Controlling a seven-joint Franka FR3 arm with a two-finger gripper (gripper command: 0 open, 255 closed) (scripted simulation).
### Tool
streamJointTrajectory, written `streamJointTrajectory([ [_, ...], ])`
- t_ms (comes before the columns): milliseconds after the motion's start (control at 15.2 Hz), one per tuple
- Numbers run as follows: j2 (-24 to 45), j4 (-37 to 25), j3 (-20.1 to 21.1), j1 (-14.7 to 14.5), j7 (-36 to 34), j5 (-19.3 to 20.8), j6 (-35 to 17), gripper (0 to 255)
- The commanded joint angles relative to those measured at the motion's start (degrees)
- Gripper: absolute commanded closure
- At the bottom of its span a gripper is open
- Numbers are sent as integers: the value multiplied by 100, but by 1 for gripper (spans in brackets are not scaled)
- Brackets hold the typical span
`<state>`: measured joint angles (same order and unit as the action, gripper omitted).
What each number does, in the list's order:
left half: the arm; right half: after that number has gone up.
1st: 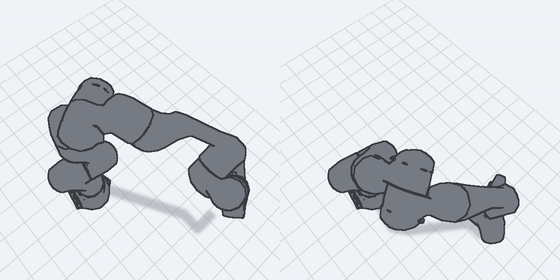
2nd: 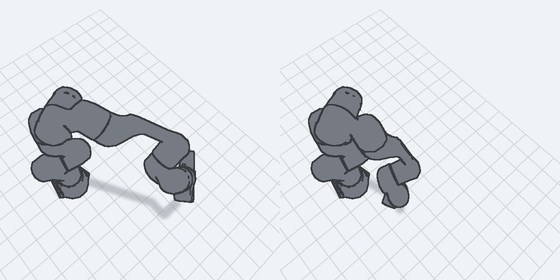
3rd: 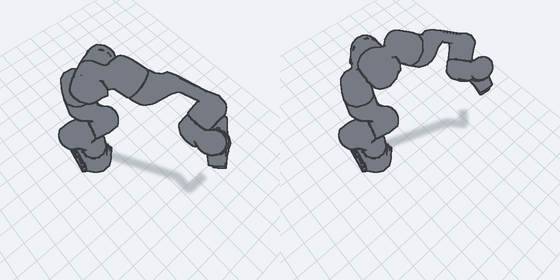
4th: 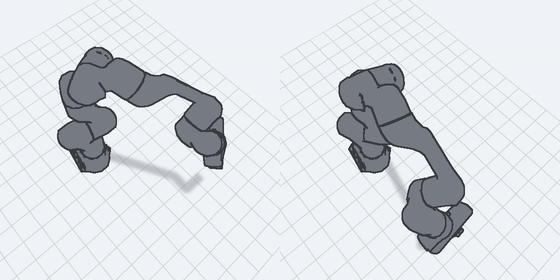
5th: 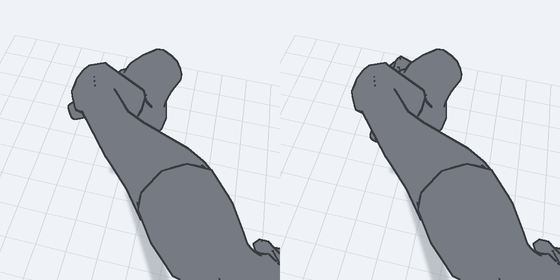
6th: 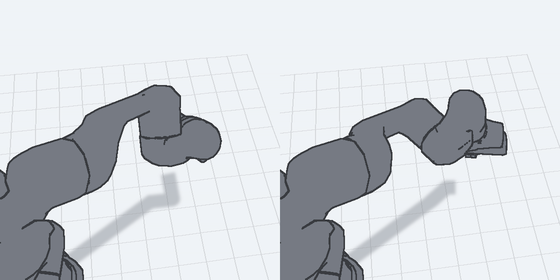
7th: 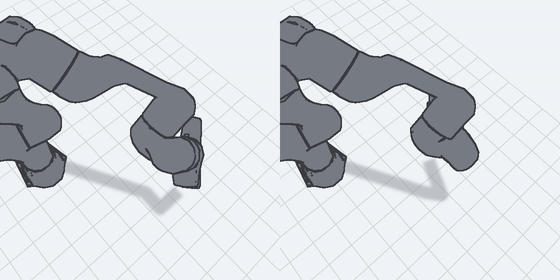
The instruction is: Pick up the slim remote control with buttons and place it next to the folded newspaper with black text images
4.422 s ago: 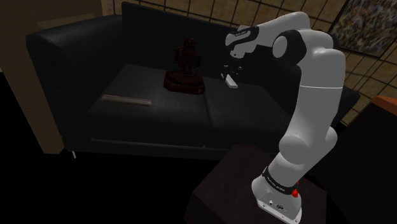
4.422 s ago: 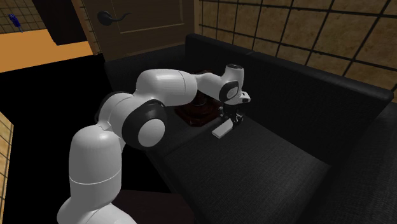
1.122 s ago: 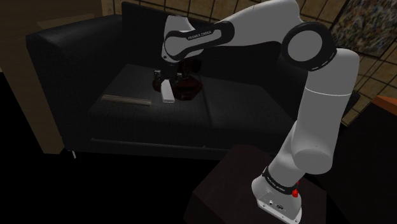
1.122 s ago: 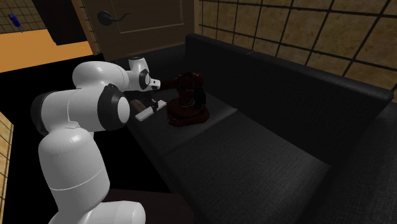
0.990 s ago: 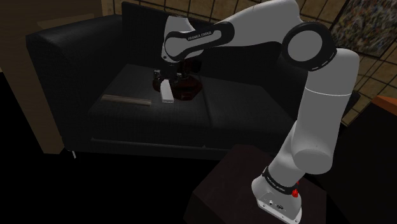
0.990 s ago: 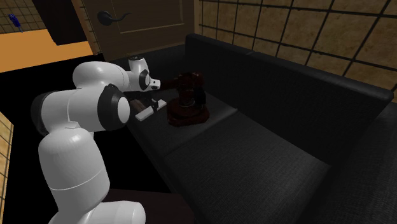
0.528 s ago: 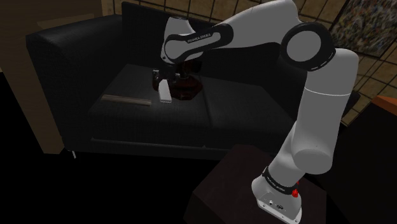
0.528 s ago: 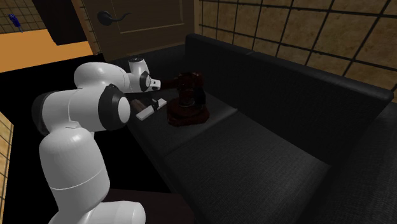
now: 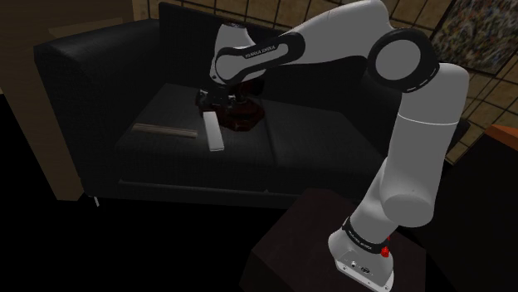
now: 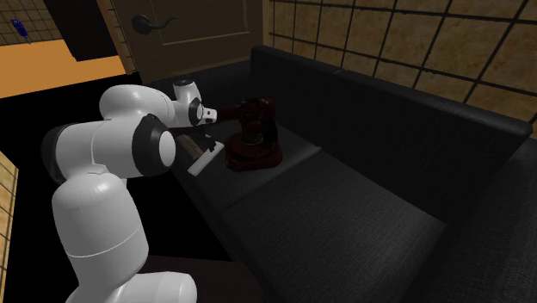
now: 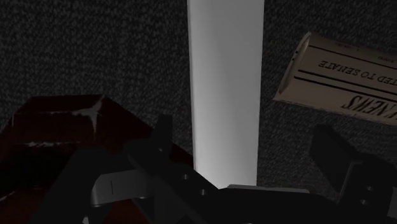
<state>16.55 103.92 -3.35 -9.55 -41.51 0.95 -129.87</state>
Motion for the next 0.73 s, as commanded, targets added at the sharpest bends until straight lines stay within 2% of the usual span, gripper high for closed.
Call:
streamJointTrajectory([
  [0, 259, -250, -27, 23, -25, 0, 964, 0],
  [132, 135, -428, -25, 18, -29, 6, 1265, 0],
  [660, 135, -428, -23, 19, -29, 7, 1265, 0],
])
